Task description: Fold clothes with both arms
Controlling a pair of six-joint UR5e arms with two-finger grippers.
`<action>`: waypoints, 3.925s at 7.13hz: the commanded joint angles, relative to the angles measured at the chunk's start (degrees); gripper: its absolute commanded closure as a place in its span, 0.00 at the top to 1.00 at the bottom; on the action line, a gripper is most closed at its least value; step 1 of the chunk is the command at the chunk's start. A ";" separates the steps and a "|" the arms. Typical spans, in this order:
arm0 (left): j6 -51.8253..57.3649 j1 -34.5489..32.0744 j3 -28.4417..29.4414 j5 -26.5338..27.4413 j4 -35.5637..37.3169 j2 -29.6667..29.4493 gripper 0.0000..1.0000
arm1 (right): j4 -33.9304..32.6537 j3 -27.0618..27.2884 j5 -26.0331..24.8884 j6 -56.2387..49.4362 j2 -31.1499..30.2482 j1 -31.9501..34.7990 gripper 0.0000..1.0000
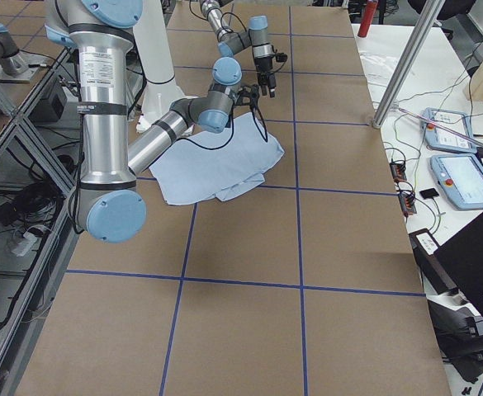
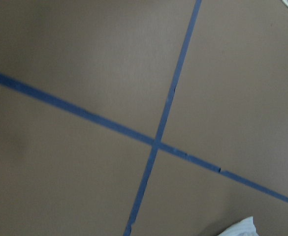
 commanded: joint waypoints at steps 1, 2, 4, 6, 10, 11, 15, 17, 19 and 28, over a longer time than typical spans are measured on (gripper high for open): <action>-1.47 6.36 -0.95 5.79 5.28 0.02 0.99 | 0.06 -0.40 -3.01 0.00 0.62 1.16 1.00; -1.13 6.47 1.59 5.89 5.10 -0.24 0.98 | 0.06 -0.49 -3.10 0.00 0.89 1.16 1.00; -1.04 6.64 3.27 5.81 4.92 -1.29 0.98 | 0.06 -0.67 -3.19 0.00 0.98 1.16 1.00; -1.47 6.73 4.69 5.81 4.92 -2.87 0.92 | 0.06 -0.67 -3.45 0.00 0.98 1.43 1.00; -1.21 7.44 4.78 5.89 5.01 -2.09 0.91 | 0.06 -0.67 -3.45 0.00 1.07 1.95 1.00; -1.38 8.05 4.78 5.81 5.01 -2.26 0.86 | 0.06 -0.67 -3.36 0.00 0.98 2.04 1.00; -1.21 8.14 4.78 5.63 4.75 -2.52 0.39 | 0.06 -0.67 -3.19 0.00 0.98 2.39 1.00; -1.47 8.14 4.25 5.63 4.84 -2.61 0.00 | 0.06 -0.67 -3.10 0.00 0.98 2.83 1.00; -1.13 7.62 3.90 5.81 5.10 -2.70 0.00 | 0.06 -0.67 -3.54 0.09 0.89 2.92 1.00; 16.00 -9.35 31.48 11.77 -13.17 -12.97 0.00 | 0.06 -2.86 -7.58 0.35 0.80 3.36 1.00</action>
